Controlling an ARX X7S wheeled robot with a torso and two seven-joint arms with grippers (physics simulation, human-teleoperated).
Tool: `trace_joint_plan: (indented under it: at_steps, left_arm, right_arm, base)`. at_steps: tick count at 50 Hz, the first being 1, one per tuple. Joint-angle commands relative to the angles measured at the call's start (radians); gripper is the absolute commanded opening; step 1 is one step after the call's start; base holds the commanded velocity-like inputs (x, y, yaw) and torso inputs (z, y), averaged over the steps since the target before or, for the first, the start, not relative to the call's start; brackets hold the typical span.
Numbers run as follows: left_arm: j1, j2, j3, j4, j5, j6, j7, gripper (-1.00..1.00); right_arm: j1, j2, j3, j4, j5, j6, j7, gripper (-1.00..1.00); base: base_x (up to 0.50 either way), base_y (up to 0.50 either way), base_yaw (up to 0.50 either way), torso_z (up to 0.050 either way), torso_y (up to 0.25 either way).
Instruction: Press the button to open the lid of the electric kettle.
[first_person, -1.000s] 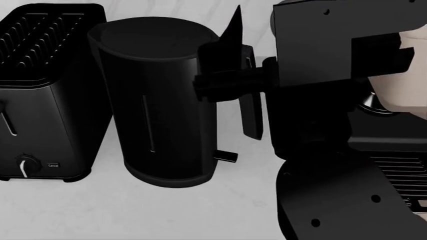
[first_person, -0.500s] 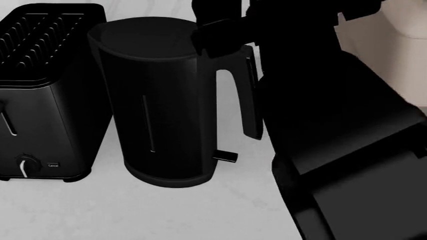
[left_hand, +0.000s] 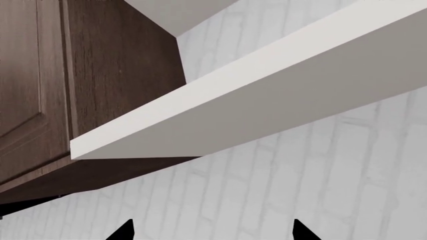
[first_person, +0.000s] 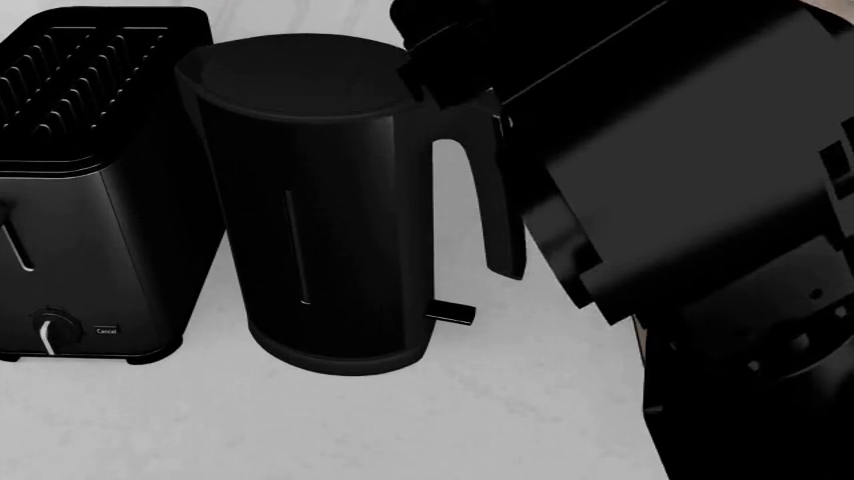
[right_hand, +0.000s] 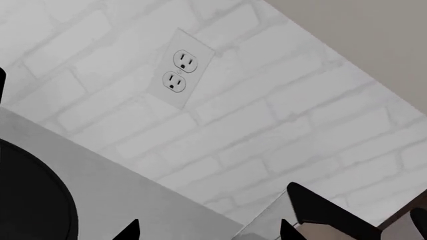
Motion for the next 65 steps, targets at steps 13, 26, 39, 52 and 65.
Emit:
trace_joint_plan:
  at_steps: [13,26,39,52,65]
  left_arm:
    - [0.001,0.014,-0.029,-0.007,-0.001,0.029,0.031,1.00]
    - [-0.003,0.014,-0.018,-0.007,-0.001,0.025,0.028,1.00]
    - [-0.004,0.010,-0.021,-0.005,-0.003,0.023,0.027,1.00]
    - [-0.010,0.008,-0.019,-0.007,-0.004,0.019,0.025,1.00]
    - [-0.026,0.002,-0.008,-0.002,0.000,0.003,0.026,1.00]
  right_arm:
    - [0.055,0.034,-0.133,0.095,0.282,0.015,0.104,1.00]
    - [0.073,0.053,-0.154,0.110,0.336,0.006,0.119,1.00]
    - [0.107,0.041,-0.220,0.207,0.332,-0.052,0.074,1.00]
    - [0.114,0.030,-0.279,0.255,0.338,-0.074,0.036,1.00]
    - [0.154,0.018,-0.371,0.363,0.342,-0.104,-0.065,1.00]
  base:
    - [0.00,0.00,0.00,0.000,0.000]
    - [0.00,0.00,0.00,0.000,0.000]
    - [0.00,0.00,0.00,0.000,0.000]
    - [0.00,0.00,0.00,0.000,0.000]
    - [0.00,0.00,0.00,0.000,0.000]
